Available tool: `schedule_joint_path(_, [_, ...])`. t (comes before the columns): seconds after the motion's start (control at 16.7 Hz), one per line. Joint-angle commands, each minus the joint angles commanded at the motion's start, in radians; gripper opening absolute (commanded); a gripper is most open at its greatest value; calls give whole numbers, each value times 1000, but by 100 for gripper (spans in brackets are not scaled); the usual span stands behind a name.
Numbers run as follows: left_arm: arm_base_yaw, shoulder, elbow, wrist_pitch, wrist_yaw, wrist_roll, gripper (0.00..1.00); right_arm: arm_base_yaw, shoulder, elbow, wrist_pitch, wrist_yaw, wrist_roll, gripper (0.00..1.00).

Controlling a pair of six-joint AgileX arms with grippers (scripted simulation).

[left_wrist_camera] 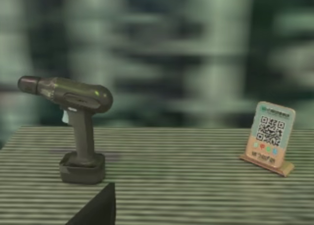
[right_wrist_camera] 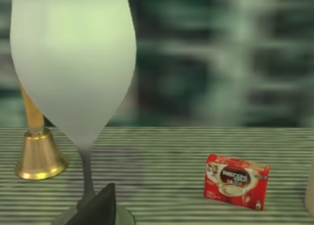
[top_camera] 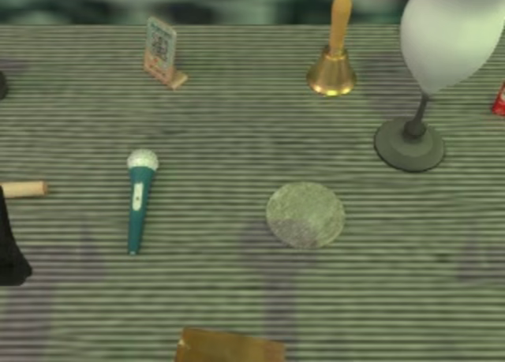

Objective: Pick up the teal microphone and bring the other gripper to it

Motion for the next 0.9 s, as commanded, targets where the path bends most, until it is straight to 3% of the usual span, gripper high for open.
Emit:
schedule_joint_path(0.42, [-45,158,129,-89,6,-33,100,0,0,0,0,0,0,100])
schedule_joint_path(0.9, [-171,864,596,-419,-12,-151,100,0,0,0,0,0,0,100])
